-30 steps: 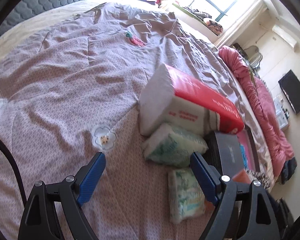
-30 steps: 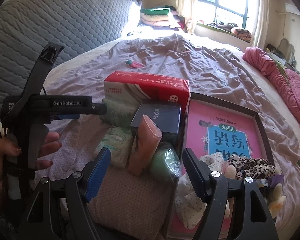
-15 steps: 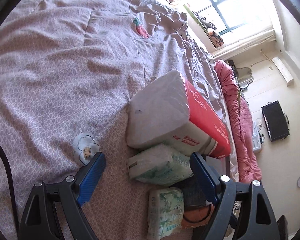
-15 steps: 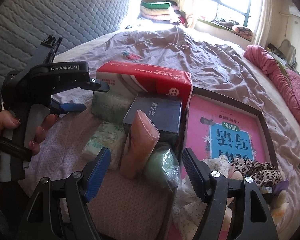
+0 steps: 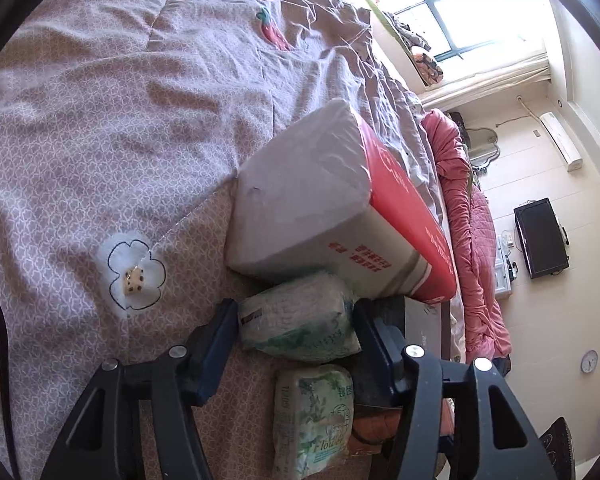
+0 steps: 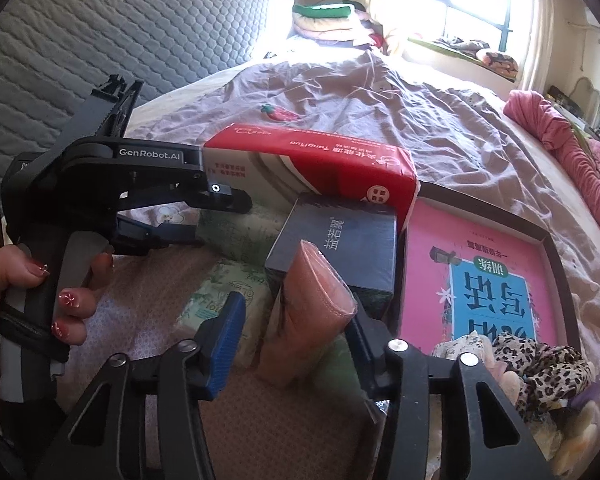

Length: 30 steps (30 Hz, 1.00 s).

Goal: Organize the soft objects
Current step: 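Grasp the clear plastic bag with the left tool while the right tool grasps the pink cloth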

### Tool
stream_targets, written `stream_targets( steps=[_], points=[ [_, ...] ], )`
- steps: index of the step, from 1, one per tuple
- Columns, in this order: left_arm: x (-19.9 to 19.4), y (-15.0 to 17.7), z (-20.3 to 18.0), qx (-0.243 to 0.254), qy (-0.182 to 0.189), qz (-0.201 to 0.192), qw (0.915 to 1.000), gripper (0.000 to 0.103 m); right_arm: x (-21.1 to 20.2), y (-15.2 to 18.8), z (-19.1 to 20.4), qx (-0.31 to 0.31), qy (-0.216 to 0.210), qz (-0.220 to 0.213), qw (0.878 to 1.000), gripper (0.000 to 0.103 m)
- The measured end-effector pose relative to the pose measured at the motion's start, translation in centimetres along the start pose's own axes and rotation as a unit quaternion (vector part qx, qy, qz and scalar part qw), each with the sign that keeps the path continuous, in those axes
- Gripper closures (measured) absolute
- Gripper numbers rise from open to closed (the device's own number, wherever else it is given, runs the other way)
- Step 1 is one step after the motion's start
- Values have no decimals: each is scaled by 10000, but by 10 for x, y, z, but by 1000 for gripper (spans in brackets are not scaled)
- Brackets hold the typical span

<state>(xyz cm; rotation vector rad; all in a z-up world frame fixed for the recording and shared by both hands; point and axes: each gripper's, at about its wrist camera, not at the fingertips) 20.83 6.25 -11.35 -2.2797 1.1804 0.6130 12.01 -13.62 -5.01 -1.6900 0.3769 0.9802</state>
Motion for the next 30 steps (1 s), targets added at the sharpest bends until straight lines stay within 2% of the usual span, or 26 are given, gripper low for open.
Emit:
stream_targets(
  steps=[3, 5, 11, 21, 30],
  points=[
    [0, 2, -1, 33, 62, -38, 10000, 52, 3, 2, 0, 82, -174, 52, 9998, 82],
    [-2, 5, -3, 131, 80, -109, 9998, 57, 1, 3, -1, 115, -246, 13, 9996, 87],
    [-24, 14, -21, 427, 183, -412, 9981, 58, -17, 0, -16, 495, -386, -241, 9977, 88],
    [-69, 45, -71, 1318, -351, -755, 9878, 58, -51, 0, -31, 818, -482, -581, 9938, 89],
    [-89, 80, -113, 1728, -376, -808, 9809, 58, -96, 4, -61, 1223, -384, -1007, 9866, 89]
  ],
)
Point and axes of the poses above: each gripper's, at about its wrist camera, not at the fingertips, and x roughly the way its jaws point, z to its left, y to its underside, and after that the axes turned 5 degrees about y, right-handed
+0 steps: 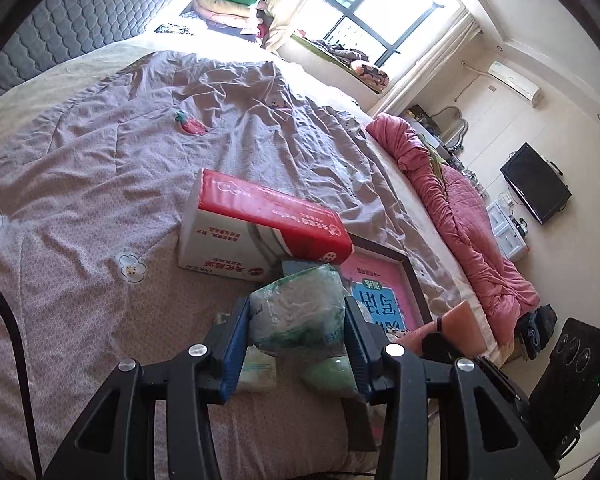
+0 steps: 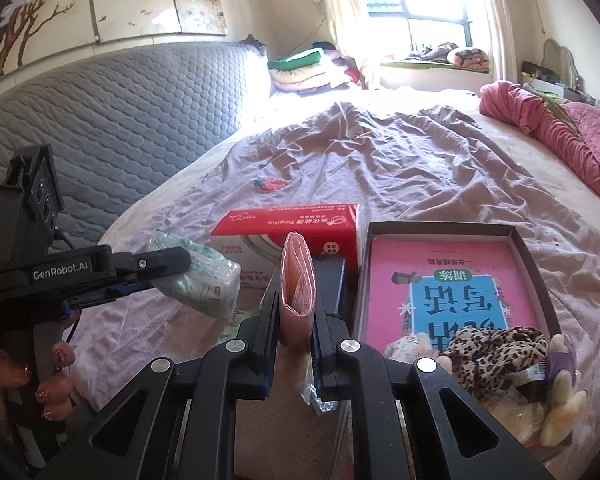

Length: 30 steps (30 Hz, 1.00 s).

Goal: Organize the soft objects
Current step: 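Grasp the clear plastic bag with the left tool while the right tool grasps the pink cloth, then carry the clear bag with the left tool while the right tool carries the pink cloth over the tray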

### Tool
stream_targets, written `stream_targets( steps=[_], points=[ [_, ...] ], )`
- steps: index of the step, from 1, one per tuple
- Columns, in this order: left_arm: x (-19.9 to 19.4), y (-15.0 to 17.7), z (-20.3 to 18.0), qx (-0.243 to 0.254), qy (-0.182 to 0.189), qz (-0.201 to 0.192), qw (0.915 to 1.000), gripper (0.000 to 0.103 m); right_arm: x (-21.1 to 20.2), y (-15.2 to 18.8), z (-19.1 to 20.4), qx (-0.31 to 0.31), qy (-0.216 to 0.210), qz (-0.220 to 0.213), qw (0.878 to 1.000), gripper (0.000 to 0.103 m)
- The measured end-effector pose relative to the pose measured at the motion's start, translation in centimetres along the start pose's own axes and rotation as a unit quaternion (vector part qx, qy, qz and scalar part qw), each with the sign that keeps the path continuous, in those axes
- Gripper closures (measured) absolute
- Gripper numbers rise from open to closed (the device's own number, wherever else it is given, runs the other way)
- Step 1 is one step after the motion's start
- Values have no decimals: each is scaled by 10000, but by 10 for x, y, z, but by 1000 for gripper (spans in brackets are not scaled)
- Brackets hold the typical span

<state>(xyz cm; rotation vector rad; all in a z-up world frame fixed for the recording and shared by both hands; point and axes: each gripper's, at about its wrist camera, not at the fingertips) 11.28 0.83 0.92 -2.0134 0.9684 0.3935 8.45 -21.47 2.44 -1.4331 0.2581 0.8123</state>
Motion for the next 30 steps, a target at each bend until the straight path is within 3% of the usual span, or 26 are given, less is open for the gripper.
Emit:
stream_targets(
  steps=[18, 30],
  points=[
    [10, 30, -115, 1162, 9, 283, 9928, 58, -89, -3, -91, 1076, 468, -819, 9897, 89],
    [33, 37, -143, 1527, -238, 438, 9870, 58, -107, 10, -128, 1623, 488, -980, 9806, 89]
  ],
)
Point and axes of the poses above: each gripper's, at about its wrist camera, not at the fingertips, and x roughly the way its jaws point, z to its left, y to its underside, and after that the axes turned 5 degrees about y, right-handed
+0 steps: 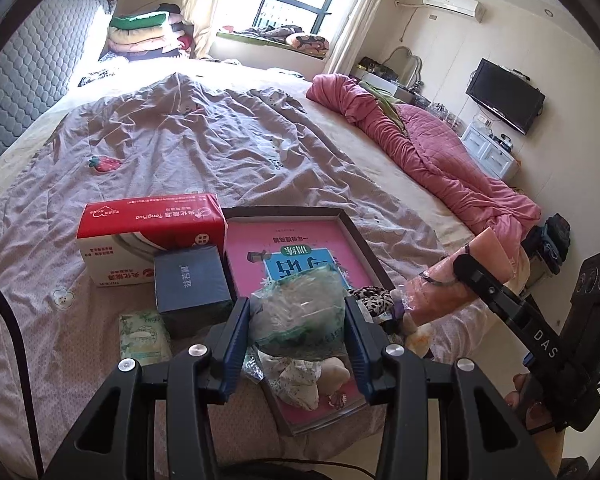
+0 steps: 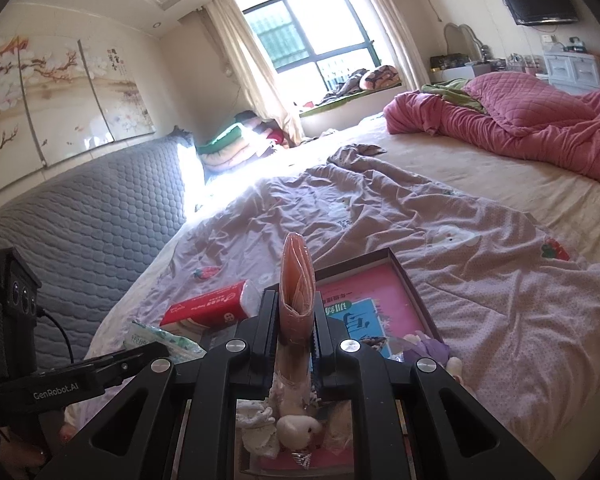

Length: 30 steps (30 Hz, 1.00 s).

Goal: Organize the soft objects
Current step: 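Carry the clear bag with the left tool while the right tool carries the pink cloth over the tray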

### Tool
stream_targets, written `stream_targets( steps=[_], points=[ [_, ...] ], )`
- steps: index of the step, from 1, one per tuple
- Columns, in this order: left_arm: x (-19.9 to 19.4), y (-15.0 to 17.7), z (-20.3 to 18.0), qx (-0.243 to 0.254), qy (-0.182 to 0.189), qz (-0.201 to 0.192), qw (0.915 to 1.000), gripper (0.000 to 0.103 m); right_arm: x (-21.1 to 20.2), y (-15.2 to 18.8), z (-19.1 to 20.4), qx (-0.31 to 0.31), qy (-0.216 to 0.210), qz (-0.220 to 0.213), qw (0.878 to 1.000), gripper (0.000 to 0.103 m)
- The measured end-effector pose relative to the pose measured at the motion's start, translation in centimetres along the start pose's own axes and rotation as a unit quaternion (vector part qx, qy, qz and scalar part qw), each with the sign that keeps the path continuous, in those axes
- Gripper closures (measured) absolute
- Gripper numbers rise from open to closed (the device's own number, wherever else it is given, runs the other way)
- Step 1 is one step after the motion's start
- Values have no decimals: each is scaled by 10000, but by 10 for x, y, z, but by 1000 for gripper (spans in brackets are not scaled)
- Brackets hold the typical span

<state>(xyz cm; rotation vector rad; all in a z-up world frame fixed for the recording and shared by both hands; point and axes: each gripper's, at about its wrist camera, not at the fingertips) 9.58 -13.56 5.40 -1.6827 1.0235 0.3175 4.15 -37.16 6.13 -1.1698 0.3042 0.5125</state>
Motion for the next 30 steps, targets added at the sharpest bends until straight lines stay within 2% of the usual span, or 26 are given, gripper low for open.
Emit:
stream_targets(
  steps=[15, 30],
  points=[
    [39, 1, -3, 189, -412, 203, 9988, 58, 21, 15, -3, 84, -89, 188, 9997, 88],
    [67, -2, 13, -53, -567, 327, 9978, 58, 49, 27, -6, 193, -272, 473, 9983, 88]
  ],
)
Point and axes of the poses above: each gripper's, at about its wrist camera, not at the fingertips, and x roughly the way its jaws point, z to its left, y to its underside, and after that the axes turned 5 degrees about y, right-handed
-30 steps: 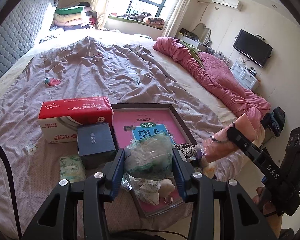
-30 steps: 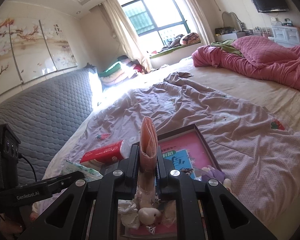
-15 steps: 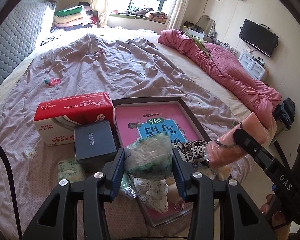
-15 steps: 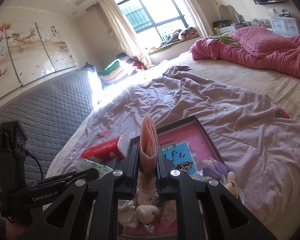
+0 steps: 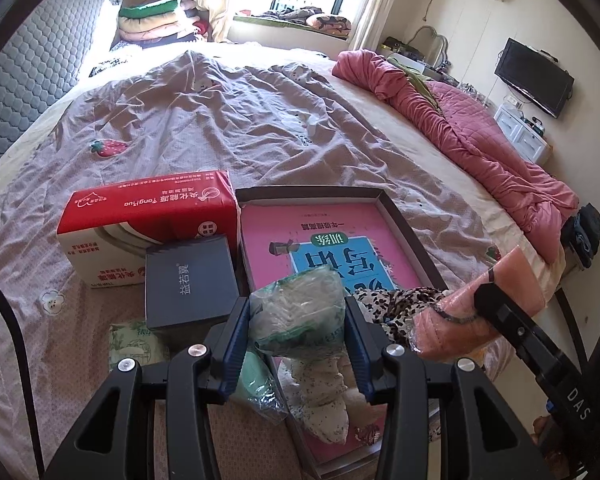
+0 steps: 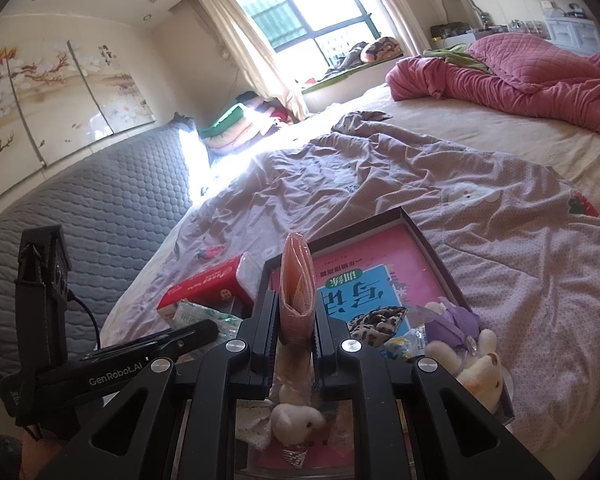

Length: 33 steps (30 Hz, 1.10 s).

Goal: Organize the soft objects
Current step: 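Carry the clear bag with the left tool while the right tool carries the pink cloth over the tray, then open the left tool over the tray while the right tool releases the pink cloth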

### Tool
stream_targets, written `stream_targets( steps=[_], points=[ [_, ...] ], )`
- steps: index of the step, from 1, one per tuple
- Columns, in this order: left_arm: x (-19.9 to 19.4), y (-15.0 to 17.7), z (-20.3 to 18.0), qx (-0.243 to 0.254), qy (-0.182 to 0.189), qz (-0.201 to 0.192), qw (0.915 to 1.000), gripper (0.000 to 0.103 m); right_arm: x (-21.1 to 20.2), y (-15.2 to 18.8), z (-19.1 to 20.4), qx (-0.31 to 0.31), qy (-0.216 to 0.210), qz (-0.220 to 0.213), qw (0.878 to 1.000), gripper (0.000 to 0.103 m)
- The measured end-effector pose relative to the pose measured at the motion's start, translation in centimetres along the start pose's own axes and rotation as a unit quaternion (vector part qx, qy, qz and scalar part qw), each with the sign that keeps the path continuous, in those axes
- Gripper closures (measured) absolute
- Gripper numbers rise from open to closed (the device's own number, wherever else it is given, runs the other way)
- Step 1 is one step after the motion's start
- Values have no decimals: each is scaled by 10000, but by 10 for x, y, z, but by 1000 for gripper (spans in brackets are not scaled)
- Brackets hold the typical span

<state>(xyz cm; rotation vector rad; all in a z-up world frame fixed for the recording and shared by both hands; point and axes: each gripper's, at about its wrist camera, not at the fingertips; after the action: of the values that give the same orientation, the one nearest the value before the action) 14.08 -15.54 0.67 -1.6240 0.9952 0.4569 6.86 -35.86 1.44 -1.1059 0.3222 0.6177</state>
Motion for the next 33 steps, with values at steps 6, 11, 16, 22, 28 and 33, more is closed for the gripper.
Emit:
stream_targets(
  steps=[6, 11, 16, 22, 28, 33],
  points=[
    [12, 0, 4, -63, -59, 91, 9999, 58, 13, 5, -6, 36, -18, 272, 9996, 87],
    [20, 0, 6, -82, -105, 149, 9998, 58, 25, 12, -13, 105, 45, 535, 9985, 86],
    [28, 1, 6, -97, -78, 248, 9996, 57, 31, 16, -18, 106, 263, 645, 9975, 84],
    [38, 2, 4, -86, -58, 357, 9993, 56, 28, 15, -21, 65, 517, 553, 9971, 68],
    [48, 1, 4, -88, -173, 449, 9988, 56, 12, 8, -27, 110, 693, 235, 9973, 61],
    [55, 3, 3, -9, -216, 476, 9986, 53, 6, 6, -29, 221, 689, 158, 9973, 58]
  ],
)
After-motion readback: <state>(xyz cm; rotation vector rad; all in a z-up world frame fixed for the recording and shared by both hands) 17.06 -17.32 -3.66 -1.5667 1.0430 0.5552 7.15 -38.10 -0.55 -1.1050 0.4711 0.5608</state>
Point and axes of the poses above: each gripper's, at about its wrist camera, not at the fingertips, and x roughly the way its jaws point, z to its left, y to its underside, and after that the axes turned 5 degrees about y, right-handed
